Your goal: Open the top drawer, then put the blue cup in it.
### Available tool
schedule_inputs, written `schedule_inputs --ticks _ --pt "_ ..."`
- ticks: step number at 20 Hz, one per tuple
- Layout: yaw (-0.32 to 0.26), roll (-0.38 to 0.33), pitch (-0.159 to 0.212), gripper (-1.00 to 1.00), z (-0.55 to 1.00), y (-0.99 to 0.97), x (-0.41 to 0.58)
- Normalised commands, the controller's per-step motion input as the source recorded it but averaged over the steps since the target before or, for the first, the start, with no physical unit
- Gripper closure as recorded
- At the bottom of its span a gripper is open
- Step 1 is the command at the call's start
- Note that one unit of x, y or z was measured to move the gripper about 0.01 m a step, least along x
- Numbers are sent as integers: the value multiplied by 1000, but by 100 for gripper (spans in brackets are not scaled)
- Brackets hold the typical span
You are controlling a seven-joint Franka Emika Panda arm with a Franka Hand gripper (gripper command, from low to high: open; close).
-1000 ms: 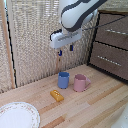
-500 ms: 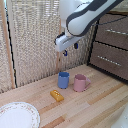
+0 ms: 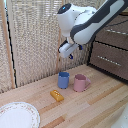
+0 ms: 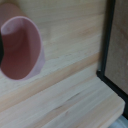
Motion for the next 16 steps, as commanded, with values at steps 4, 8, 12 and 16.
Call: schedule_inputs --ticks 4,8,12,16 --pt "167 -355 -62 -100 0 -173 -125" --pt "182 -322 -59 -100 96 -128 -131" --pt "189 -286 -38 -100 254 -64 -123" --pt "177 -243 -99 -100 290 -203 -86"
